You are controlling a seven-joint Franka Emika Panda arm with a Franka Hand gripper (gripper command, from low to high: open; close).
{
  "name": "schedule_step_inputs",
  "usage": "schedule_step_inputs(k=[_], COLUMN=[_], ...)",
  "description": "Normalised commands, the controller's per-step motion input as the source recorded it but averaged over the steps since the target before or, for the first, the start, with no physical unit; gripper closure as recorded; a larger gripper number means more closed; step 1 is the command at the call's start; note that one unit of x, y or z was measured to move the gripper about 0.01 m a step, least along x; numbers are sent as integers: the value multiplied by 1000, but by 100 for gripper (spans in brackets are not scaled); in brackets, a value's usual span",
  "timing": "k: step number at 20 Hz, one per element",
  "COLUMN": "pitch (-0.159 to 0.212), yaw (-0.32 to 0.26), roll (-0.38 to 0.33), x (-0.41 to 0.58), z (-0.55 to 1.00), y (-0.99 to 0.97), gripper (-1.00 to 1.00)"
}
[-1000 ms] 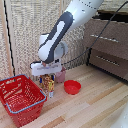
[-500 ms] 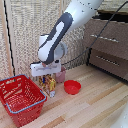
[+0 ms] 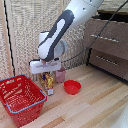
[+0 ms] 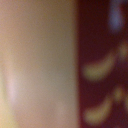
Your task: Shift your gripper thoughtfully near the cereal snack bar. Tenderly grip the snack bar with your precision device. Carefully hover the precision device above the first drawer installation and invite the snack bar to descend into the first drawer installation.
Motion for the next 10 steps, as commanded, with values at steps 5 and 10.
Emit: schedule_step_inputs(k=[5, 10], pitch=[7, 64], yaw=[-48, -74], roll=[-86, -75], x=[62, 29], z=[885, 957], y=[27, 63], gripper=[100, 100])
